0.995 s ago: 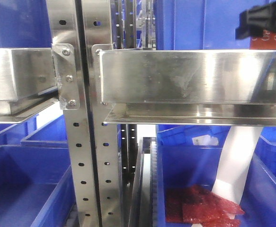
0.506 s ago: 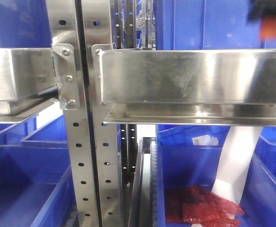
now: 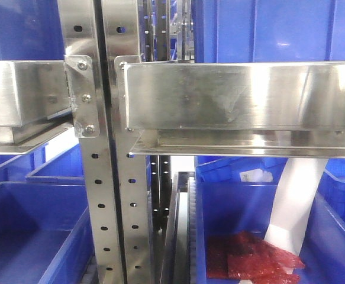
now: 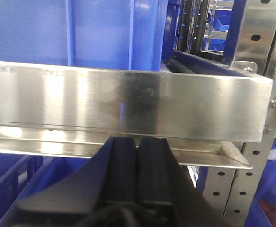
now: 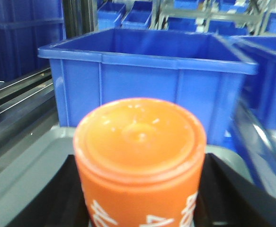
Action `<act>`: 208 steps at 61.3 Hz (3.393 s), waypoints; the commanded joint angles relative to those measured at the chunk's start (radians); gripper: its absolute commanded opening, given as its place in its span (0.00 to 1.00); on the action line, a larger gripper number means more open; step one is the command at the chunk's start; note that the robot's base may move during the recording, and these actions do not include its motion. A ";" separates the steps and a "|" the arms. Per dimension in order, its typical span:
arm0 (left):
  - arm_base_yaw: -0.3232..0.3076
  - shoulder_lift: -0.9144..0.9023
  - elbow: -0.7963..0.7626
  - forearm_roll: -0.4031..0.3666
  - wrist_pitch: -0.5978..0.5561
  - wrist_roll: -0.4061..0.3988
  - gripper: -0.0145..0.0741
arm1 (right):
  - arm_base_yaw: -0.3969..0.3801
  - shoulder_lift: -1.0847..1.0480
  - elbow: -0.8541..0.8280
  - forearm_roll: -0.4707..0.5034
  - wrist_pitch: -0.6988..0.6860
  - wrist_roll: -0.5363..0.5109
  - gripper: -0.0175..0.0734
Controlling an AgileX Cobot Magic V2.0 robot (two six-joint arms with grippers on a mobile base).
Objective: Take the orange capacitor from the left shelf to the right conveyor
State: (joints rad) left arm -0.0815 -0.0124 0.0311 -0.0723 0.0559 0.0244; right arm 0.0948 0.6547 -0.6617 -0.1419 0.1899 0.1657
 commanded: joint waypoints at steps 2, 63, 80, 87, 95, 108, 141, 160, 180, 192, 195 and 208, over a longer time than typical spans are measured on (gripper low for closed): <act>0.001 -0.013 -0.004 -0.002 -0.085 0.000 0.02 | 0.002 -0.133 0.006 -0.016 0.032 -0.001 0.23; 0.001 -0.013 -0.004 -0.002 -0.085 0.000 0.02 | 0.002 -0.472 0.019 -0.016 0.351 -0.001 0.23; 0.001 -0.013 -0.004 -0.002 -0.085 0.000 0.02 | 0.002 -0.472 0.019 -0.016 0.351 -0.001 0.23; 0.001 -0.013 -0.004 -0.002 -0.085 0.000 0.02 | 0.002 -0.472 0.019 -0.016 0.351 -0.001 0.23; 0.001 -0.013 -0.004 -0.002 -0.085 0.000 0.02 | 0.002 -0.472 0.019 -0.016 0.351 -0.001 0.23; -0.002 -0.013 -0.004 -0.002 -0.085 0.000 0.02 | 0.002 -0.472 0.019 -0.016 0.351 -0.001 0.23; -0.016 -0.013 -0.004 -0.002 -0.085 0.000 0.02 | 0.002 -0.472 0.019 -0.016 0.351 -0.001 0.23; -0.016 -0.013 -0.004 -0.002 -0.085 0.000 0.02 | 0.002 -0.472 0.019 -0.016 0.351 -0.001 0.23; -0.016 -0.013 -0.004 -0.002 -0.085 0.000 0.02 | 0.002 -0.472 0.019 -0.016 0.351 -0.001 0.23; -0.016 -0.013 -0.004 -0.002 -0.085 0.000 0.02 | 0.002 -0.472 0.019 -0.016 0.351 -0.001 0.23; -0.016 -0.013 -0.004 -0.002 -0.085 0.000 0.02 | 0.002 -0.472 0.019 -0.016 0.351 -0.001 0.23; -0.016 -0.013 -0.004 -0.002 -0.085 0.000 0.02 | 0.002 -0.472 0.019 -0.016 0.351 -0.001 0.23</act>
State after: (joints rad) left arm -0.0912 -0.0124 0.0311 -0.0723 0.0559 0.0244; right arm 0.0948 0.1693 -0.6148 -0.1419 0.6284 0.1676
